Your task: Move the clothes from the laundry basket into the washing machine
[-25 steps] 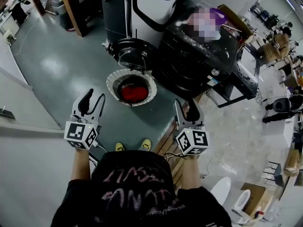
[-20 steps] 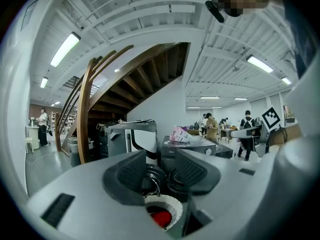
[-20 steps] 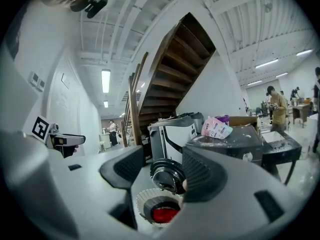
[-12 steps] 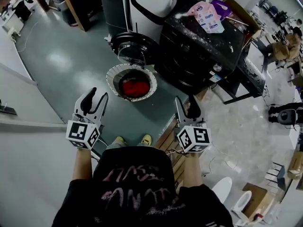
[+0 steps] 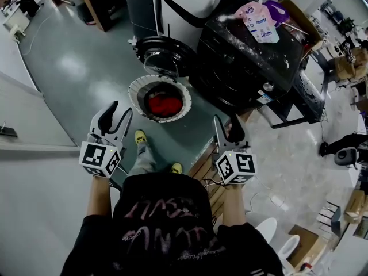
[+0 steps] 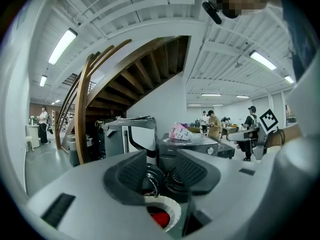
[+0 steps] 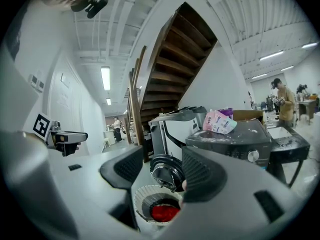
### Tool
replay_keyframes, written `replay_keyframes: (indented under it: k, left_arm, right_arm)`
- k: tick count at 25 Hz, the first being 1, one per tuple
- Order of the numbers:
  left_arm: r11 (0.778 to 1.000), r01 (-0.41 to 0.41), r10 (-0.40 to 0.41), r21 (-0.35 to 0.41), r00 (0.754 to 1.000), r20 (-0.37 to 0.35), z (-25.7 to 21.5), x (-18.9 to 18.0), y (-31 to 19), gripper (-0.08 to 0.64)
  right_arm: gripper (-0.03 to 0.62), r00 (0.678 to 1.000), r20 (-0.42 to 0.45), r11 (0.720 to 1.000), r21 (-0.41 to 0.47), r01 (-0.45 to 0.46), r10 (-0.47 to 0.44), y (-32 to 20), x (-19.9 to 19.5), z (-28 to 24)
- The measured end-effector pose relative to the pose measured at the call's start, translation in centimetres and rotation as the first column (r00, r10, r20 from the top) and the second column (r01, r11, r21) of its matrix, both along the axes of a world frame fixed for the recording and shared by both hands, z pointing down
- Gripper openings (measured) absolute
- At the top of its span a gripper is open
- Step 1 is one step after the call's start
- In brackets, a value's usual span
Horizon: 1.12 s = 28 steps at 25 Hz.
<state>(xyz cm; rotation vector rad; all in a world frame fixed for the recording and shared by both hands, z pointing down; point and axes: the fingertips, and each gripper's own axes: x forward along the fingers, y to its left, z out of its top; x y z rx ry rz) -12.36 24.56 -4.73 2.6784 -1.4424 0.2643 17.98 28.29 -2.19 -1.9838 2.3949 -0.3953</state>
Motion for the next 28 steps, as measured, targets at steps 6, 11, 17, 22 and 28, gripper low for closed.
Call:
replay_keyframes:
  k: [6,11,17,22,28]
  left_arm:
    - [1.000,-0.009,0.008,-0.028,0.999,-0.033,0.9,-2.2,-5.1,0.190]
    - [0.998,-0.039,0.037,-0.051,0.999,-0.035,2.2,-3.9,-10.7,0.190]
    - [0.993,-0.070,0.066,-0.094,0.997,-0.049,3.3,-5.9,-16.7,0.190]
    - [0.981,-0.146,0.144,-0.127,0.989,-0.026,4.7,-6.3,-20.8,0.190]
    - [0.951,-0.263,0.268,-0.160,0.963,0.012,6.8,-7.0,-24.9,0.190]
  right_arm:
    - [0.247,1.000,-0.007,1.000,-0.011,-0.017,0.017,-4.3,-2.2,-0.1]
    - [0.241,1.000,-0.020,1.000,-0.027,-0.012,0.011,-9.2,-4.9,0.0]
    - [0.241,0.999,-0.044,0.999,-0.045,-0.023,0.021,-14.0,-7.3,-0.5]
    - [0.241,0.996,-0.066,0.994,-0.095,-0.060,0.054,-17.2,-8.5,0.3]
    - [0.241,0.992,-0.097,0.986,-0.140,-0.094,0.081,-20.4,-11.4,1.4]
